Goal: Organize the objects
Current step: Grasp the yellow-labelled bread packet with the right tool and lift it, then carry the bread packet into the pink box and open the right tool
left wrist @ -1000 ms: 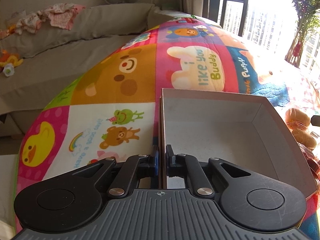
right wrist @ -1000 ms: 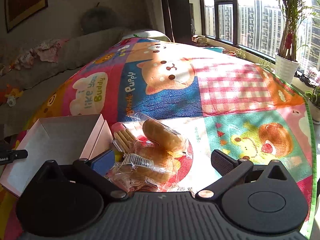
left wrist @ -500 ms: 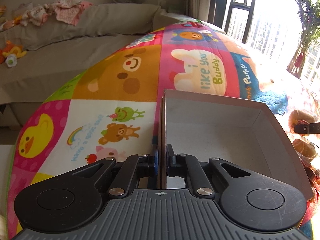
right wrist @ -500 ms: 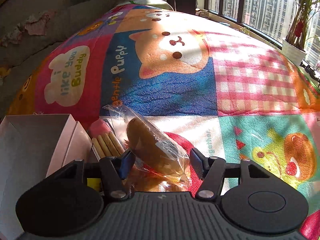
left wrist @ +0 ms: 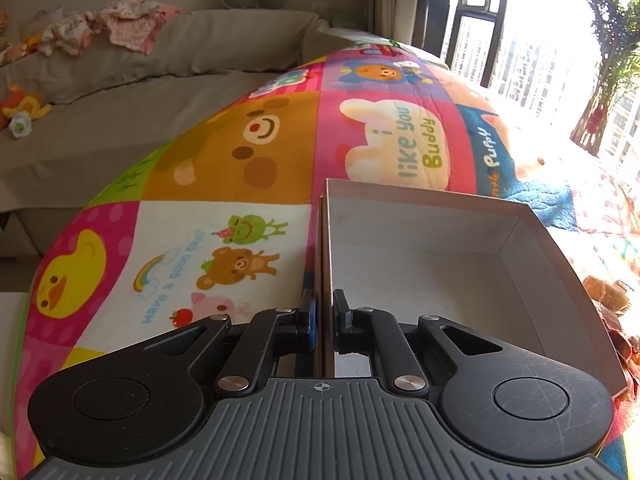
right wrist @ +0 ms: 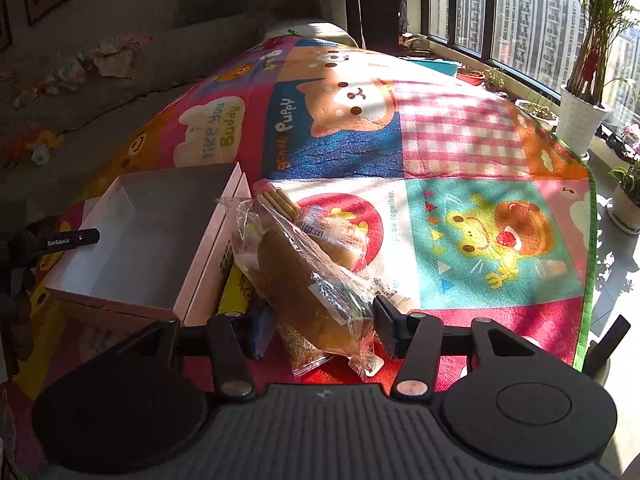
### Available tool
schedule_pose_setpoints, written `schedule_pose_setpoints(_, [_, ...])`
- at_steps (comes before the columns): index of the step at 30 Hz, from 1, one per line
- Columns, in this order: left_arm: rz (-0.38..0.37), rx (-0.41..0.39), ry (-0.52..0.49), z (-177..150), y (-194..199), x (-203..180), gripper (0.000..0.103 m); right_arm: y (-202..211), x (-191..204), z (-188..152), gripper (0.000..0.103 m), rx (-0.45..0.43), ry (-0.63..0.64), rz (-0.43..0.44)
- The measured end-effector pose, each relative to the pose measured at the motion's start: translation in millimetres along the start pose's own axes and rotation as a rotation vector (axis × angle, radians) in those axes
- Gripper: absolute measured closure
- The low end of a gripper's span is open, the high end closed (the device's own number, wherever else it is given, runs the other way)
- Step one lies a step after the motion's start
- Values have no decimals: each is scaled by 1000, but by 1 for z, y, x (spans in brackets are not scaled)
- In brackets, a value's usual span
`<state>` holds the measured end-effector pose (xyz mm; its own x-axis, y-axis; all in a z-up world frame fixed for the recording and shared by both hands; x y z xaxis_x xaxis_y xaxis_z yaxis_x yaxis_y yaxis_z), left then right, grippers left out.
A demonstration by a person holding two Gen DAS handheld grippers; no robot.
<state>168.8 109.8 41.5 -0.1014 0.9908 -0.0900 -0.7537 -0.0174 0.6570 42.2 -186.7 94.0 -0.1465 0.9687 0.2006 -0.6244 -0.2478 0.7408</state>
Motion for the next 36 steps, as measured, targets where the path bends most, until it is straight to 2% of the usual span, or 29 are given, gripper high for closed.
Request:
schedule_pose_setpoints(3, [2,3,0,1,0,0,93,-6,2,-25,51,88,-110,159])
schedule_pose_setpoints(5, [2,4,-1,1,-1,0,93,-18,2,-39,51,141,-167,210])
schedule_pose_setpoints(9, [4,8,-3,1,-1,-1,93,-35,-6,-56,50,174,-211,144])
schedule_pose_setpoints(11, [8,7,-3,1,-1,-1,93,-32,-6,-57,47,135,-156,57])
schedule_pose_setpoints(13, [12,8,-2,1,-1,-1,93,-26,-4,-58,34,89,-90,-13])
schedule_pose_setpoints(16, [16,8,1,1,-1,-2,93,-19,-2,-59,28,42,-10,-67])
schedule_pose_setpoints(19, [16,9,-1,1,-1,-2,93,-18,5,-59,18,1,91,-73])
schedule_pose_setpoints(21, [17,9,-5,1,-1,-2,93,-23,12,-58,17,-7,172,-77])
schedule_pose_setpoints(23, [17,10,-6,1,-1,-2,93,-30,20,-59,11,-18,256,-77])
schedule_pose_setpoints(29, [19,13,-13,2,-1,-3,93,-47,45,-60,11,-22,455,-94])
schedule_pose_setpoints(34, [14,12,-13,2,0,-3,93,-44,50,-64,6,-69,553,-160])
schedule_pose_setpoints(36, [12,12,-17,1,0,-3,93,-45,53,-65,6,-74,575,-158])
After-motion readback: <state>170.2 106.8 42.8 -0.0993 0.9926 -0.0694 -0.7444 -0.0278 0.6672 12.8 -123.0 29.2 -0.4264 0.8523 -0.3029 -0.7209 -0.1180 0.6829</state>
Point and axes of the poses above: each gripper's, at about its wrist camera, not at the fingertips, and y roughly against the way its jaws point, x to its left, z to its top, the point moved 1 cm from there along -y, roughly the way its jaws point
